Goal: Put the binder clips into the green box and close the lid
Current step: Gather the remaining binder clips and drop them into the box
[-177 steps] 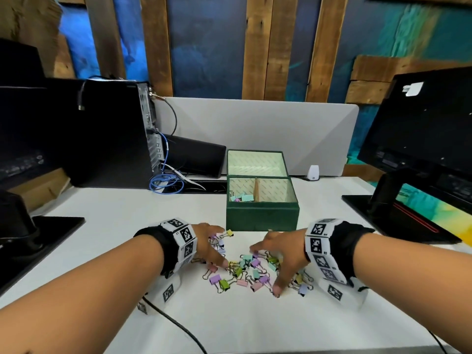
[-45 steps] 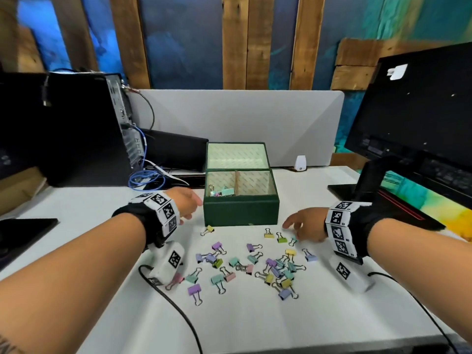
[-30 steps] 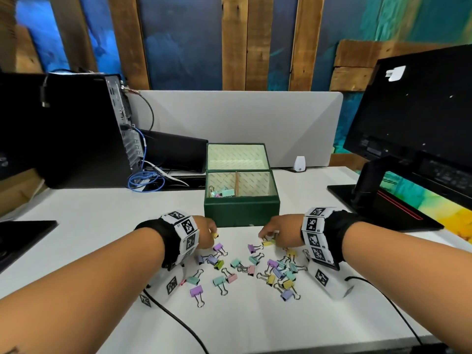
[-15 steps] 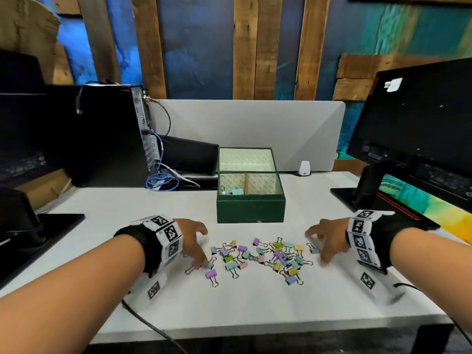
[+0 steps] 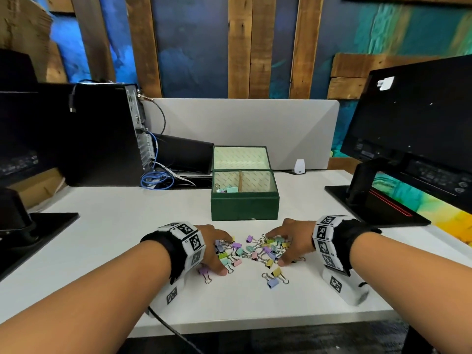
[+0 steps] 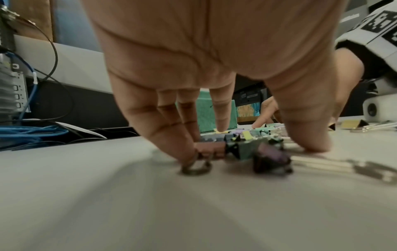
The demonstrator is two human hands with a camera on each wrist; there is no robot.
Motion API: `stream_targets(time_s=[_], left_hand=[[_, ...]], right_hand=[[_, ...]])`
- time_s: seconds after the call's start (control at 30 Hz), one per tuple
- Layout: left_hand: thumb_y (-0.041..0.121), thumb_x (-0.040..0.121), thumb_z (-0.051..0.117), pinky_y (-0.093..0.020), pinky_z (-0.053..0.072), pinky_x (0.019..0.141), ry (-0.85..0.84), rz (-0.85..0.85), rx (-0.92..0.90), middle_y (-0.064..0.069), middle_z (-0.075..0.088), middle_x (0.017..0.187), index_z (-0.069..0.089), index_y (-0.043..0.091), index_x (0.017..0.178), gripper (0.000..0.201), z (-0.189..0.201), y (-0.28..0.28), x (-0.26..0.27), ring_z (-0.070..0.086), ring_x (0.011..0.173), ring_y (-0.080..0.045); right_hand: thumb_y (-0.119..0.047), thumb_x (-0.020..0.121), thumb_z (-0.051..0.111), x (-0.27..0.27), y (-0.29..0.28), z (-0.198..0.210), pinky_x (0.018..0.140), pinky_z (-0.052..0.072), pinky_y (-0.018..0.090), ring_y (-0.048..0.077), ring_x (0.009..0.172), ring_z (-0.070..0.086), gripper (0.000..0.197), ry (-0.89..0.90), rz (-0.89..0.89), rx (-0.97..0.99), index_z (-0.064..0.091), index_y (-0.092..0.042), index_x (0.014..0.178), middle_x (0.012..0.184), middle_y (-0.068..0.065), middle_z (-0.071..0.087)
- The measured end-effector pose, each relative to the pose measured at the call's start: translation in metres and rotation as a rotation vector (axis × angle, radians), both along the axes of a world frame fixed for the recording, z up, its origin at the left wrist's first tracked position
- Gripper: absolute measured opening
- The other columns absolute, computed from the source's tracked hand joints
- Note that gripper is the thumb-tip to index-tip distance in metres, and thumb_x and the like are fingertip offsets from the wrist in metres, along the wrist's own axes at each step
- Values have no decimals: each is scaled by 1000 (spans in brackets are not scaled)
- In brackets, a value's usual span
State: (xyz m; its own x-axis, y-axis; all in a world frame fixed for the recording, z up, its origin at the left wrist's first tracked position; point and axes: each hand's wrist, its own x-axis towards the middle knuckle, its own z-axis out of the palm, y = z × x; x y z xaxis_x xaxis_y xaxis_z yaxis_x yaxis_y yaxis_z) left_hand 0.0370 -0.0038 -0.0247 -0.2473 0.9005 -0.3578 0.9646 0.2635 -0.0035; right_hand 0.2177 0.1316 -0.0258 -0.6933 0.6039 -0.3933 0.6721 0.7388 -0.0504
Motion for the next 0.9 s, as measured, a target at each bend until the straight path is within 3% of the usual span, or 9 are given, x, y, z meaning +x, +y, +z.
stream_targets(time_s=[0.13,0.23,0.33,0.43,0.57,0.67,0.77,0.9], left_hand=[[44,73,74,-28,43,92,-42,18,35,1,56,129,48,35,128,62,-3,7,-4,56,111,-22],[40,73,75,-26,44,86,-65,17,66,1,61,123,55,32,120,52,-4,11,-6,53,94,-16],[37,72,76,-27,46,84,-90,18,68,1,63,118,56,31,116,49,-7,15,-7,52,89,-15],[37,71,77,-28,48,84,-109,37,69,5,62,105,55,31,112,47,-9,19,-8,54,86,-16],[35,70,78,-29,47,82,-137,46,75,8,59,98,48,32,97,40,-12,24,-10,53,83,-16],[33,71,77,-26,45,78,-145,37,101,9,57,95,48,30,91,36,-14,25,-10,53,83,-16],[29,72,76,-26,45,79,-161,28,116,9,57,93,52,30,88,29,-15,27,-10,52,82,-16],[26,74,74,-26,45,79,-171,-3,117,8,57,90,51,30,86,26,-15,29,-11,51,80,-16]], right_hand=[[-41,78,70,-3,1,0,102,44,35,22,112,55,56,86,41,0,49,-39,130,126,1,50],[-36,78,70,-4,0,-1,98,46,34,16,98,53,43,125,75,28,57,-36,119,116,-2,52],[-41,75,70,-4,1,-2,99,45,36,17,111,52,52,142,69,43,49,-39,122,127,-5,46],[-50,77,67,-4,0,-1,110,35,38,18,130,40,66,122,160,-4,35,-48,135,143,-6,36],[-48,82,62,-6,-3,1,114,29,36,15,134,36,61,84,228,-48,37,-46,138,146,-8,37],[-42,82,64,-8,-2,1,110,35,36,17,127,43,55,98,233,-30,45,-42,133,138,-6,44],[-33,84,65,-10,-1,-1,100,40,29,17,118,49,47,135,227,-7,50,-39,128,128,-5,49],[-28,85,64,-11,0,-1,86,39,23,10,99,48,38,166,201,3,56,-35,121,114,-8,51]])
